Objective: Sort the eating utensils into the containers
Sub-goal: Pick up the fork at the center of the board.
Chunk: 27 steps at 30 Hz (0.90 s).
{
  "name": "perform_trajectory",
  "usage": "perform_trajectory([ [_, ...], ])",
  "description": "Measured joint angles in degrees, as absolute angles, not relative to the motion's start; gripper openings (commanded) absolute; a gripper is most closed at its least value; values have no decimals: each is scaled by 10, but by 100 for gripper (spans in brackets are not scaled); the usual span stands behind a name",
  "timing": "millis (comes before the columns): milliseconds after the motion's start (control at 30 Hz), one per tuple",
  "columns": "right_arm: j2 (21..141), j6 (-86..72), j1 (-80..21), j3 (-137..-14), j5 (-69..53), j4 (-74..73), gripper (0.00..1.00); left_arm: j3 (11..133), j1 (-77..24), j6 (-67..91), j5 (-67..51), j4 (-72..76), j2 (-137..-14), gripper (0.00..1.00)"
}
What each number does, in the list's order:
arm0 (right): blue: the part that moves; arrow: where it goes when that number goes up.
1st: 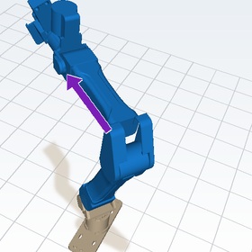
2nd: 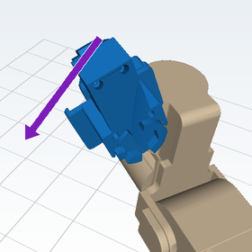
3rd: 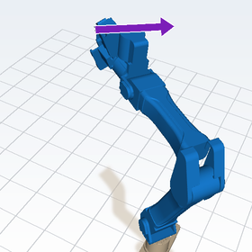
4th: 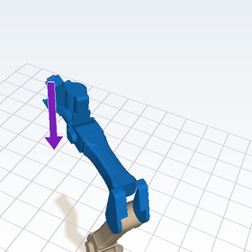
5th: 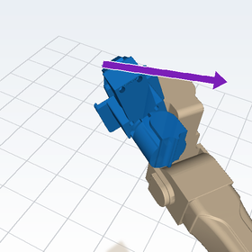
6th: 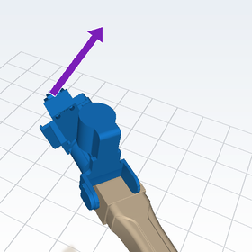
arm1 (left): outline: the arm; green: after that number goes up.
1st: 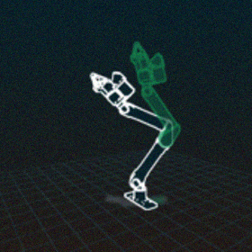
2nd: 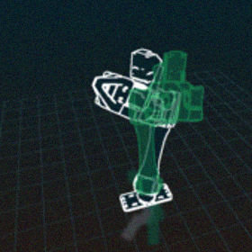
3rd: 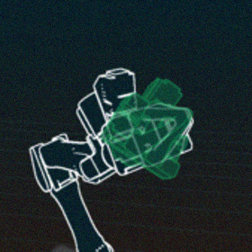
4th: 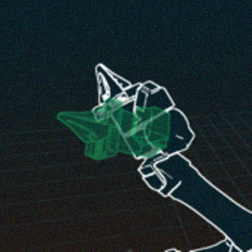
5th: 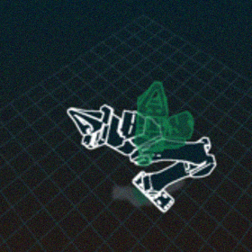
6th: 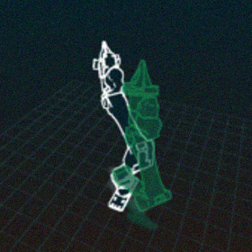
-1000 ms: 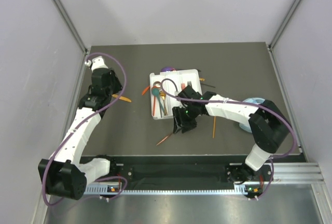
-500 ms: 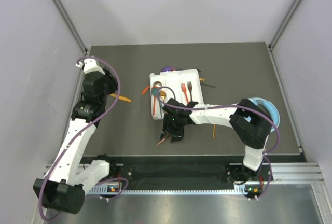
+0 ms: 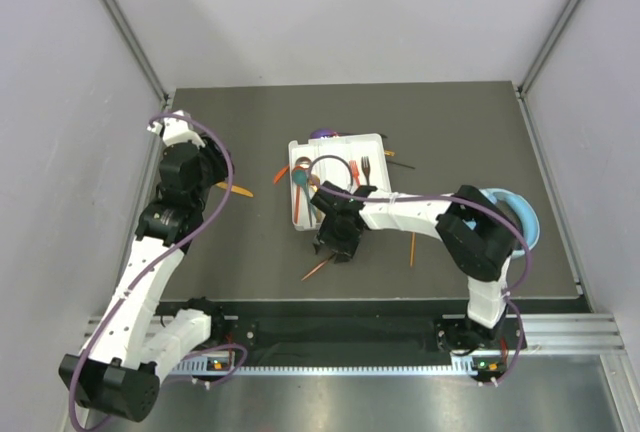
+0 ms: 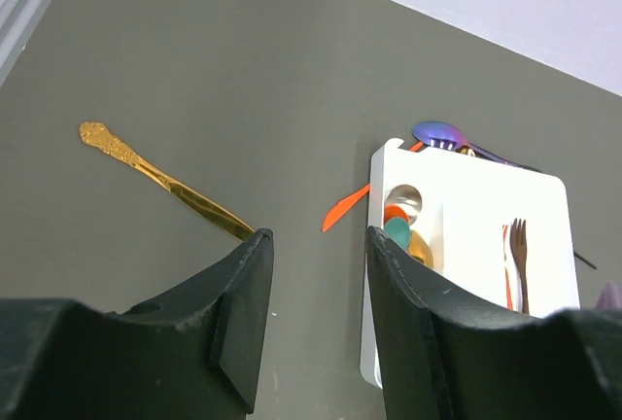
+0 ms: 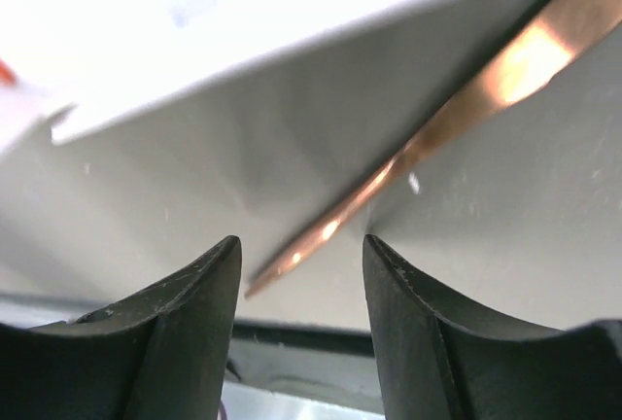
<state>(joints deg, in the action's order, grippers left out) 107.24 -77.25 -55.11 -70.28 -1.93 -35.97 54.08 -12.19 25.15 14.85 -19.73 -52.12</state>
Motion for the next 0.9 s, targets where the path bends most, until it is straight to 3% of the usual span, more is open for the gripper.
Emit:
perform_trajectory([
  [133, 1093, -778, -541, -726, -12, -390, 51, 541, -122, 251, 150, -197, -519, 49],
  [300, 1097, -792, -530, -731, -13, -406, 43, 541, -122, 251, 151, -197, -518, 49],
  [433, 1076, -820, -519, -689, -32, -375, 26, 541, -126, 251, 151, -197, -515, 49],
  [600, 1056, -841, -515, -651, -49, -350, 14, 541, -128, 251, 151, -197, -515, 49],
  [633, 1056, -841, -515, -649, -51, -346, 7, 541, -128, 251, 151, -197, -515, 49],
  [700, 1055, -841, -515, -647, -52, -339, 0, 541, -128, 251, 151, -197, -515, 49],
  [900, 1034, -840, -515, -608, -55, -295, 0, 541, -128, 251, 155, -197, -513, 49],
])
